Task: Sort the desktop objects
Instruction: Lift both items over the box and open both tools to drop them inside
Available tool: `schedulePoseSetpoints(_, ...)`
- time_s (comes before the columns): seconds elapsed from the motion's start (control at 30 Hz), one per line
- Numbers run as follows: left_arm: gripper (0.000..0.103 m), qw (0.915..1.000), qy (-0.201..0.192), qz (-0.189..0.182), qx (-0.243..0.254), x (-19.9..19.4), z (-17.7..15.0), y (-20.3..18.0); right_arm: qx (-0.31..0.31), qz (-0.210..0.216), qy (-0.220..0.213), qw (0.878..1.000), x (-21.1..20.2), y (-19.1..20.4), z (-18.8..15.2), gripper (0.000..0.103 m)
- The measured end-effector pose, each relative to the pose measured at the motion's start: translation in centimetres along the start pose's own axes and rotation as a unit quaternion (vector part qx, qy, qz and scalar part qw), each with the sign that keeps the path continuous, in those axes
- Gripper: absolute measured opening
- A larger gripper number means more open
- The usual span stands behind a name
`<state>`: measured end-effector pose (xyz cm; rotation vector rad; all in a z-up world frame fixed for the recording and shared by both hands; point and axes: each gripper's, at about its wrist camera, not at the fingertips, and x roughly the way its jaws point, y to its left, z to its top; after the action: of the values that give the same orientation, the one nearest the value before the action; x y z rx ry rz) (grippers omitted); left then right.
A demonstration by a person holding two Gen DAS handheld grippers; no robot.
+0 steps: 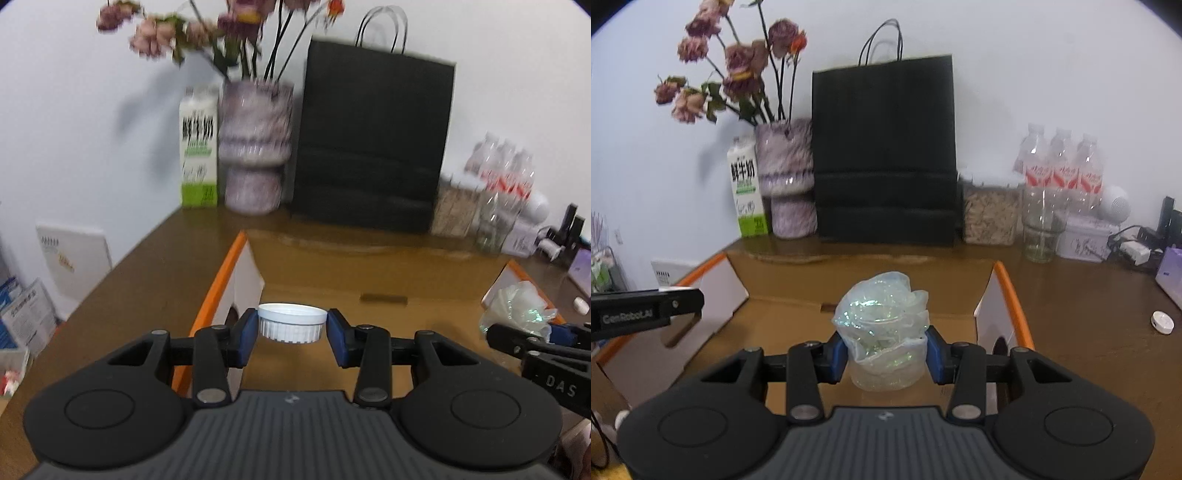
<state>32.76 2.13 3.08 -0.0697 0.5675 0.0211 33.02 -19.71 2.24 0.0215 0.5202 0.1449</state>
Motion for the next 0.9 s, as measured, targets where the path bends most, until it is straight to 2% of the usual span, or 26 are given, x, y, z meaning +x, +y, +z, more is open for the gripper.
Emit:
schedulePoseSetpoints(0.13, 0.041, 0.9997, 0.021, -0.003, -0.007, 0.4, -0.4, 0.2, -0.005, -0.004, 0.020, 1.000, 0.4, 0.4, -0.6, 0.041)
schedulePoseSetpoints(0.2, 0.048, 0.9997, 0.022, -0.001, -0.002, 0.4, -0.4, 0.2, -0.006, -0.005, 0.024, 1.000, 0.4, 0.5, -0.7, 0.044)
schedulePoseSetpoints(0.23, 0.062, 0.9997, 0.023, -0.001, 0.001, 0.4, -0.4, 0.0, -0.005, -0.005, 0.026, 1.000, 0.4, 0.5, -0.7, 0.046)
schedulePoseSetpoints(0.33, 0.086, 0.9999, 0.007, -0.011, 0.010, -0.1, -0.4, -0.3, 0.001, -0.002, 0.029, 1.000, 0.2, 0.5, -0.9, 0.057)
schedulePoseSetpoints(0.37, 0.096, 0.9998, -0.001, -0.014, 0.013, -0.5, -0.4, -0.4, 0.000, 0.000, 0.029, 1.000, 0.1, 0.5, -0.9, 0.066)
schedulePoseSetpoints(0.4, 0.101, 0.9997, -0.011, -0.014, 0.015, -0.8, -0.4, -0.5, -0.002, 0.003, 0.027, 1.000, 0.0, 0.6, -1.0, 0.079)
schedulePoseSetpoints(0.47, 0.103, 0.9993, -0.028, -0.015, 0.018, -1.3, -0.3, -0.7, -0.004, 0.003, 0.017, 1.000, -0.5, 0.7, -1.0, 0.093)
schedulePoseSetpoints(0.53, 0.103, 0.9991, -0.036, -0.013, 0.017, -1.7, -0.4, -0.8, -0.010, -0.002, 0.001, 1.000, -1.1, 0.8, -1.1, 0.103)
schedulePoseSetpoints(0.9, 0.103, 0.9983, -0.056, -0.007, 0.013, -2.8, -0.6, -0.9, -0.029, -0.009, -0.026, 0.999, -2.6, 1.4, -1.0, 0.103)
